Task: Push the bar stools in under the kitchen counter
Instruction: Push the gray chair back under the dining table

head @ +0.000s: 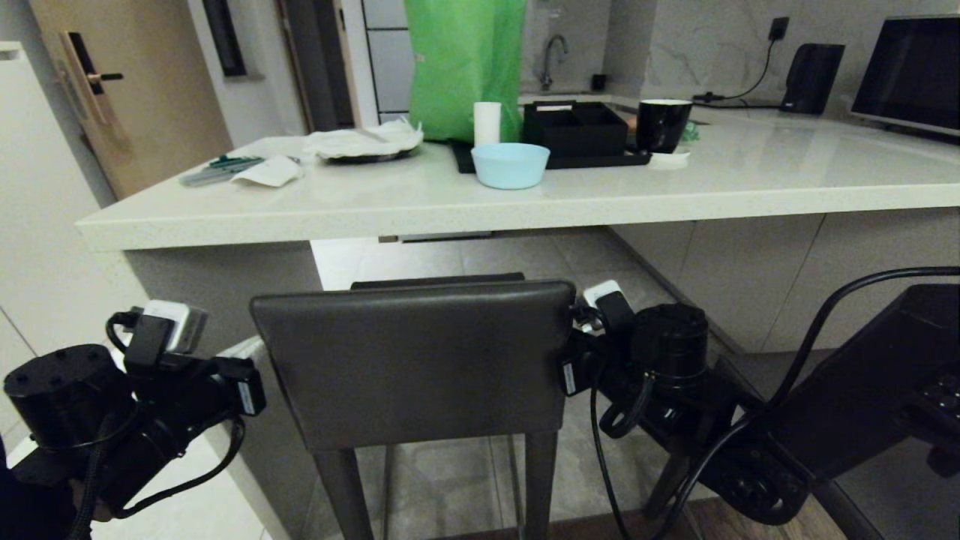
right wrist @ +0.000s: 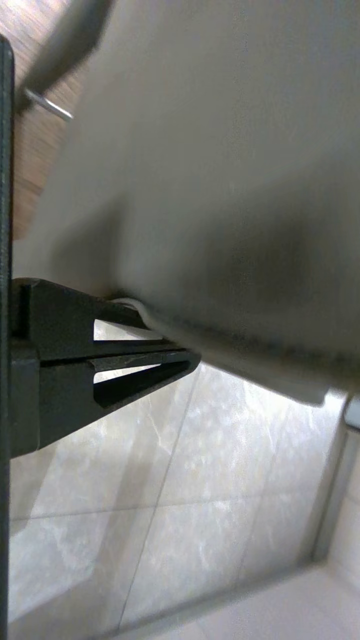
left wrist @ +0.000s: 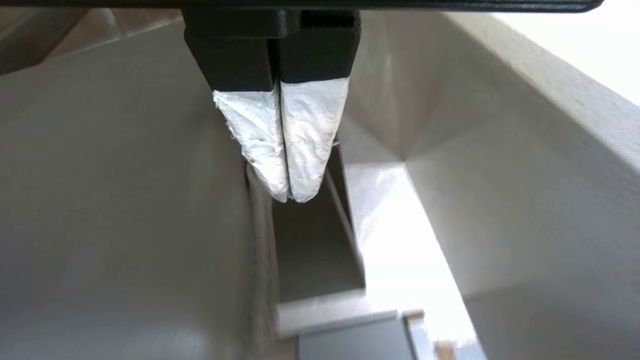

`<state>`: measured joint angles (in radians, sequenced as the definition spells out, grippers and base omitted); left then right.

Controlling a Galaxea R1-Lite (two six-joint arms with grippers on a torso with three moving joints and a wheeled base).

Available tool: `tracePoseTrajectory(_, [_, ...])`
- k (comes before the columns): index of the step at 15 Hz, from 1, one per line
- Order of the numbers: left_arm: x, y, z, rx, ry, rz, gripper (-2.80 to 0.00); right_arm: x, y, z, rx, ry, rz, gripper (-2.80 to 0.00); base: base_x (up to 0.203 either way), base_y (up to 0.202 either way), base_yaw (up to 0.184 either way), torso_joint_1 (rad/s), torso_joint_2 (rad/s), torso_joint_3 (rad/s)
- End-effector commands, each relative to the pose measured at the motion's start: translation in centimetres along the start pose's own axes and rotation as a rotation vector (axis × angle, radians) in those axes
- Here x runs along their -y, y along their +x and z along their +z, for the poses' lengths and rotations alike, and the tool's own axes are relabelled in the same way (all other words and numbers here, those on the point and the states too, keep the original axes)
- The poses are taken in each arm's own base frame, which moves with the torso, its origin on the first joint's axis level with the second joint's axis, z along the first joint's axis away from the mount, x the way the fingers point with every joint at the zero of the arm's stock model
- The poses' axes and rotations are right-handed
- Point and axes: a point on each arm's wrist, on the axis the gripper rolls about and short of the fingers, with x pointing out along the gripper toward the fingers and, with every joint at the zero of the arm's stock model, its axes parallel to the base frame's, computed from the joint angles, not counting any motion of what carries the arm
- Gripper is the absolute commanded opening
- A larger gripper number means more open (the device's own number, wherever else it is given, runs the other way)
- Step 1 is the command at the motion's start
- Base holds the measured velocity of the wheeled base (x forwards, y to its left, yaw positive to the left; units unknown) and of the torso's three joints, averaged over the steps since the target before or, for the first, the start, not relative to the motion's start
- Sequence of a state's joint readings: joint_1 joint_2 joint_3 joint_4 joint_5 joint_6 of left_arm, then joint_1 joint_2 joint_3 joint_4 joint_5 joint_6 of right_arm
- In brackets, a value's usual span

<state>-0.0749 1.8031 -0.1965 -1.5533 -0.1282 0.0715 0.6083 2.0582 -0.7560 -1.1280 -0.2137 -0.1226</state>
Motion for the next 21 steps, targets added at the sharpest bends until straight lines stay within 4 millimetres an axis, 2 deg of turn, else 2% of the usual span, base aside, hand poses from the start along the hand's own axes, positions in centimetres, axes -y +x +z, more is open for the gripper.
tracePoseTrajectory(1, [-2.7, -1.6, -0.8, -0.05, -0.023, 0.065, -2.8, 3.5, -1.2, 1.6, 0.049, 0.028, -0.115, -2.8, 0.0, 0.0, 0.0, 0.0, 0.0, 0.0])
tracePoseTrajectory(2, [-3.4, -2.1, -1.0, -0.056, -0.042, 0.043, -2.8, 4.0, -1.9, 2.0, 0.057, 0.032, -0.127, -2.8, 0.0, 0.0, 0.0, 0.0, 0.0, 0.0])
tracePoseTrajectory(4, [-3.4, -2.3, -1.0, -0.059, -0.053, 0.034, -2.8, 4.2, -2.5, 1.8, 0.045, 0.029, -0.128, -2.8, 0.0, 0.0, 0.0, 0.0, 0.0, 0.0])
tracePoseTrajectory(6, [-3.3, -2.8, -0.4, -0.032, -0.059, 0.034, -2.8, 4.3, -3.5, 2.4, 0.061, 0.032, -0.13, -2.8, 0.0, 0.0, 0.0, 0.0, 0.0, 0.0])
tracePoseTrajectory(8, [-2.8, -3.7, 0.8, 0.022, -0.074, 0.022, -2.8, 4.4, -5.2, 3.4, 0.093, 0.037, -0.128, -2.8, 0.0, 0.0, 0.0, 0.0, 0.0, 0.0])
tracePoseTrajectory(10, [-2.1, -4.9, 2.2, 0.087, -0.061, 0.008, -2.8, 5.1, -7.5, 5.4, 0.154, 0.032, -0.161, -2.8, 0.0, 0.0, 0.0, 0.0, 0.0, 0.0])
tracePoseTrajectory(12, [-1.5, -6.8, 4.1, 0.154, -0.051, -0.001, -2.8, 6.5, -11.2, 7.9, 0.237, 0.014, -0.228, -2.8, 0.0, 0.0, 0.0, 0.0, 0.0, 0.0])
tracePoseTrajectory(15, [-0.7, -10.1, 7.3, 0.176, -0.106, -0.013, -2.8, 9.5, -17.9, 10.4, 0.338, 0.003, -0.363, -2.8, 0.0, 0.0, 0.0, 0.0, 0.0, 0.0])
tracePoseTrajectory(18, [0.5, -15.7, 9.9, 0.163, -0.154, -0.018, -2.8, 11.5, -25.2, 11.2, 0.4, -0.012, -0.528, -2.8, 0.0, 0.0, 0.0, 0.0, 0.0, 0.0])
tracePoseTrajectory(21, [1.5, -20.5, 11.9, 0.258, -0.147, -0.009, -2.8, 11.4, -31.7, 10.3, 0.416, -0.033, -0.67, -2.8, 0.0, 0.0, 0.0, 0.0, 0.0, 0.0])
